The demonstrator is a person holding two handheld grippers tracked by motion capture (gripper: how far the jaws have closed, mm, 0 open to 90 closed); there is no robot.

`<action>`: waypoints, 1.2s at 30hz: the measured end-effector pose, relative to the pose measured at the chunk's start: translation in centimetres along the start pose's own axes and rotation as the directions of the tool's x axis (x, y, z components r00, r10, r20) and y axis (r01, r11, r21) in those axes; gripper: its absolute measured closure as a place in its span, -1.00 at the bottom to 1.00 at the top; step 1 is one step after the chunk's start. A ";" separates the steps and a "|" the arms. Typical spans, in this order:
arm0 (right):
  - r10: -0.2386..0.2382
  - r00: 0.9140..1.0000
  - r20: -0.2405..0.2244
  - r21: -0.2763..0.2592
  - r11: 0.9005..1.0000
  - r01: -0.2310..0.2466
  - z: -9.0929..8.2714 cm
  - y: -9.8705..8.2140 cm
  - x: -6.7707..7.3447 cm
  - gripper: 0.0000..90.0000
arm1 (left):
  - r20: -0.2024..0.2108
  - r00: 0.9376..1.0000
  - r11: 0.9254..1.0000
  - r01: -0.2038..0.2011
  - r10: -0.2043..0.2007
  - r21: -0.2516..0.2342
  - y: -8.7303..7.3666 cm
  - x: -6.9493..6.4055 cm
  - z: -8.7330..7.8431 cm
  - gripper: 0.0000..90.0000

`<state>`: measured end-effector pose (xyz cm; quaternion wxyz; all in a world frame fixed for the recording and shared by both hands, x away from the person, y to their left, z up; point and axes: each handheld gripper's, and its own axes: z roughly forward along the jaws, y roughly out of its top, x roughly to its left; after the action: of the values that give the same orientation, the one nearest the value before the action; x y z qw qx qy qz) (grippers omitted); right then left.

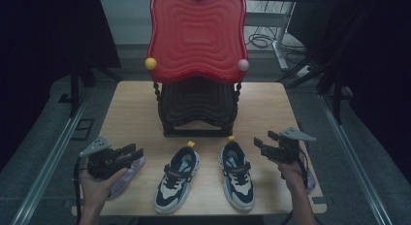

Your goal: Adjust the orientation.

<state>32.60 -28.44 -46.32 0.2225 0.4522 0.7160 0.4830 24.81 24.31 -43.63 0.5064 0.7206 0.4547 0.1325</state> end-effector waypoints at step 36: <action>0.027 0.999 -0.020 0.010 1.000 -0.027 -0.2 -0.6 0.9 -0.30 | -0.050 0.998 0.990 0.055 -0.049 0.133 -3.8 0.7 -3.7 1.00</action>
<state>31.71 -27.81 -46.70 0.2064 0.4579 0.7146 0.4868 20.83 27.42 -45.36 0.4493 0.7378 0.4928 0.1049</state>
